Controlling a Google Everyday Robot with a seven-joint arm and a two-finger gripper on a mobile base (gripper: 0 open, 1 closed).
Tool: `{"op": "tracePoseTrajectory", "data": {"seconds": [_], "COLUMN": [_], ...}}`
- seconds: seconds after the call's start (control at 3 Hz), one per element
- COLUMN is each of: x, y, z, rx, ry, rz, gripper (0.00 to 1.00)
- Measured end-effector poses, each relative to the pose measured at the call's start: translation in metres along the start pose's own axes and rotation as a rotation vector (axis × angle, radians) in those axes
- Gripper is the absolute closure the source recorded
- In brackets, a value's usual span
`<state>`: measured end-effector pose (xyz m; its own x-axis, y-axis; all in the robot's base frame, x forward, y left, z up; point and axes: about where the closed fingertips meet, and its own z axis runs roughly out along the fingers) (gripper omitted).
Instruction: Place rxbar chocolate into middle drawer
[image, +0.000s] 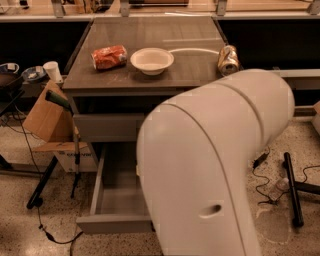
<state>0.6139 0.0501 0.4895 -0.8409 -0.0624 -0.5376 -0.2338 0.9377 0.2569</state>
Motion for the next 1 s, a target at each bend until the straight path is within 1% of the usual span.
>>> {"op": "tracePoseTrajectory", "data": {"seconds": [0.67,1.0], "x": [-0.046,-0.06], "y": [0.019,0.025], "z": [0.013,0.016], "rx": [0.028,0.03], "ry": [-0.01,-0.014], "rz": [0.12,0.151], "gripper": [0.34,0.11]}}
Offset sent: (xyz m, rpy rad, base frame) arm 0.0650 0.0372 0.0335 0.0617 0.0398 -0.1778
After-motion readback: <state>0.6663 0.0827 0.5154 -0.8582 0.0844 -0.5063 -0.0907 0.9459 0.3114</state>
